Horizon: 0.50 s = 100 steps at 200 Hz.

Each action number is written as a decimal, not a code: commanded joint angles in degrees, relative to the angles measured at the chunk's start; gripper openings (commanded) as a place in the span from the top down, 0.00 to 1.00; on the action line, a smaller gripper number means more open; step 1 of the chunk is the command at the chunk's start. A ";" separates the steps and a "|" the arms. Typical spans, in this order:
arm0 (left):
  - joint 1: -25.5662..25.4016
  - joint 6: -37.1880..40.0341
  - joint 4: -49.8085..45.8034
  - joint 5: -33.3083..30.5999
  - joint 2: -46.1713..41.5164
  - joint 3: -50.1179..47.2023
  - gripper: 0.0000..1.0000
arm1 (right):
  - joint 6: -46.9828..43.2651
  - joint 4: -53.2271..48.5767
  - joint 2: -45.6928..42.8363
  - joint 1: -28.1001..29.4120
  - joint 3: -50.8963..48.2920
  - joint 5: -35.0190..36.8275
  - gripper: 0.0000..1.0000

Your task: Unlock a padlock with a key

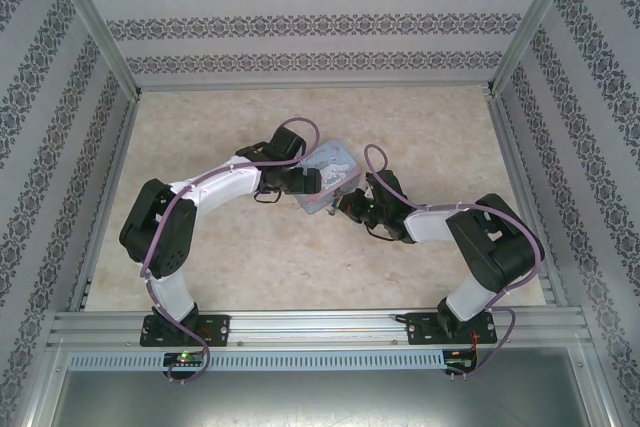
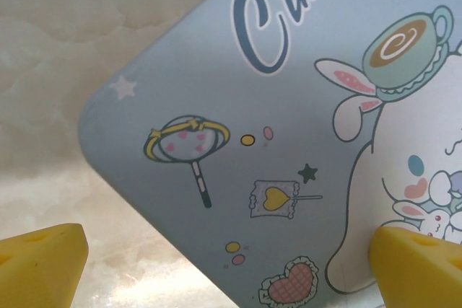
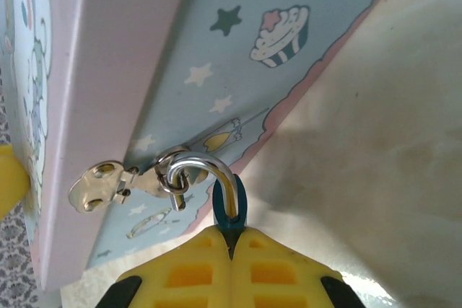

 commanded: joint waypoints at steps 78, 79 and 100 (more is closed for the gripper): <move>-1.21 0.90 -5.12 -0.05 2.71 -4.33 0.01 | -0.18 -2.03 0.63 -7.35 7.87 1.14 1.00; -1.20 0.88 -5.08 -0.07 2.71 -4.30 0.01 | -0.24 -2.16 0.57 -7.52 7.95 1.00 1.00; -1.25 0.77 -5.03 0.13 2.48 -4.13 0.01 | -1.47 -4.00 -1.62 -9.27 7.15 -0.58 1.00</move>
